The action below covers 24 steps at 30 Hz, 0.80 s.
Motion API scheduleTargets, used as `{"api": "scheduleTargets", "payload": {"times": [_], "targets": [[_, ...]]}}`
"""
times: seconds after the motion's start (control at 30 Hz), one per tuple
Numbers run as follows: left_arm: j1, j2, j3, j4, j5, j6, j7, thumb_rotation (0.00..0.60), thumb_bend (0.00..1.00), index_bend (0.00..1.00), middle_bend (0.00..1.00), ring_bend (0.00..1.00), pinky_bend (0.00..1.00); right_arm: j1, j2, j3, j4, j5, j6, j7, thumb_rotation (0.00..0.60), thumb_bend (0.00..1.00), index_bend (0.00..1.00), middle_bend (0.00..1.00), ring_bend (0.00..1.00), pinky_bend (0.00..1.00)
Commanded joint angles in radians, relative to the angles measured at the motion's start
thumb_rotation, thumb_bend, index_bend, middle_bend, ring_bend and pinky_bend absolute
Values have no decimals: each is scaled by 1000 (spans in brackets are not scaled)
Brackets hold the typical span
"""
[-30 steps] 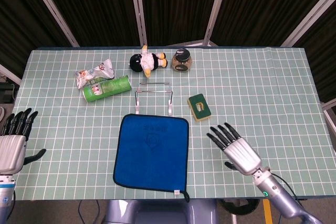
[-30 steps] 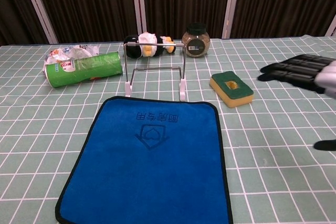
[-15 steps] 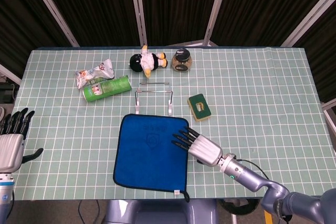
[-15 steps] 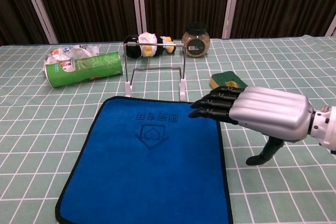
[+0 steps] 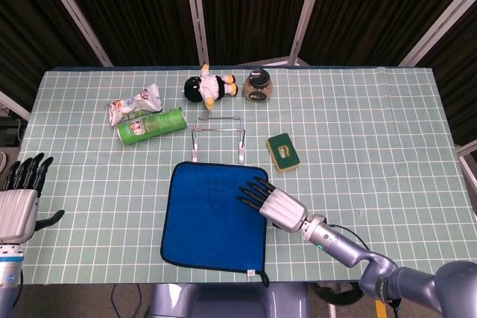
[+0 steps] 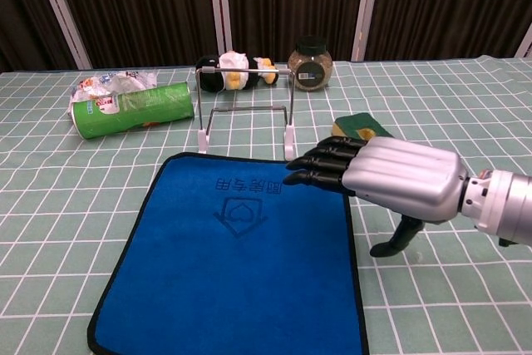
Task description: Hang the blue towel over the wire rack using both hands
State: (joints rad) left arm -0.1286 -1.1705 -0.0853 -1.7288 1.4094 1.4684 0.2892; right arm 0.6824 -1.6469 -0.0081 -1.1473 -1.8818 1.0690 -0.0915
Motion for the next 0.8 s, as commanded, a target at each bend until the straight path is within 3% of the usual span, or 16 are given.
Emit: {"api": "scheduleTargets", "payload": {"times": [0.03, 0.8], "targets": [[-1, -2, 0, 1, -3, 0, 3, 600, 2, 0, 0, 0, 0, 8, -6, -8, 15, -2, 1, -21, 600, 0, 0, 0, 0, 0], [-10, -3, -9, 11, -36, -16, -6, 600, 3, 0, 0, 0, 0, 48, -75, -30, 64, 48, -1, -19, 600, 0, 0, 0, 0, 0]]}}
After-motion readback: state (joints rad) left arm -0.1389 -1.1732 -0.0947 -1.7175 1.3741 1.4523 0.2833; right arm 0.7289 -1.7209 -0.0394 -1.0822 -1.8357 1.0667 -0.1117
